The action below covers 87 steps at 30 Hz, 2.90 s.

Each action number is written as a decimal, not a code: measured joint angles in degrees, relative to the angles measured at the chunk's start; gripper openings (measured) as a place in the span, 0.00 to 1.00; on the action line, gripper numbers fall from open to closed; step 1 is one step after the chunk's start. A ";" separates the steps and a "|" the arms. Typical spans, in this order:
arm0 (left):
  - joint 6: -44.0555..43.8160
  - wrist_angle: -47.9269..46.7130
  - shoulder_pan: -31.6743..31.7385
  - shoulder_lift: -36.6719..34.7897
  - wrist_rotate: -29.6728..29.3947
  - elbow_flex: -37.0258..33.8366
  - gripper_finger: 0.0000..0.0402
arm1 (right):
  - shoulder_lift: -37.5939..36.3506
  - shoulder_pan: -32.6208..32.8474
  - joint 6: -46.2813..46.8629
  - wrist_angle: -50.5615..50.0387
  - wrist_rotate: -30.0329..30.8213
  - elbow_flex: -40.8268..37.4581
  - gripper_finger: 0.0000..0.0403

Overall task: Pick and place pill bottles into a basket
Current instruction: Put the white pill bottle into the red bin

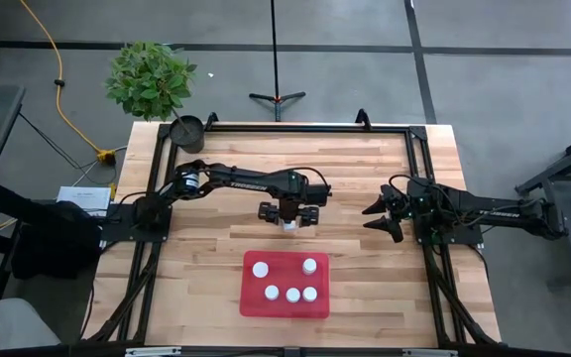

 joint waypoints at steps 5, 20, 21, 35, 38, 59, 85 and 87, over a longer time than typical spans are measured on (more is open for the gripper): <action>0.02 0.14 0.00 0.00 -0.09 0.00 0.93 | 0.00 0.00 -0.07 0.00 0.00 0.00 0.56; 0.15 0.60 0.00 0.01 -0.31 0.00 0.93 | 0.00 -0.01 -0.11 0.00 0.00 0.00 0.56; 0.15 0.63 0.00 0.00 -0.31 0.00 0.93 | 0.00 0.00 -0.11 0.00 0.00 0.00 0.56; 0.37 1.45 -0.09 0.00 -0.29 0.01 0.93 | 0.00 -0.02 -0.11 -0.01 0.00 0.00 0.56; 0.37 1.33 -0.11 0.00 -0.26 0.00 0.93 | 0.00 -0.02 -0.11 0.00 0.01 0.00 0.56; 0.41 3.44 -0.81 0.02 3.06 -3.68 0.72 | 0.02 -0.01 -0.13 -0.02 0.02 0.00 0.56; 15.75 6.57 -0.81 -0.07 -1.35 -3.72 0.54 | 0.02 0.00 -0.07 -0.04 0.02 0.00 0.56; 17.01 7.17 -0.81 -0.09 -1.82 -3.69 0.54 | 0.02 -0.01 -0.03 -0.03 0.02 0.00 0.56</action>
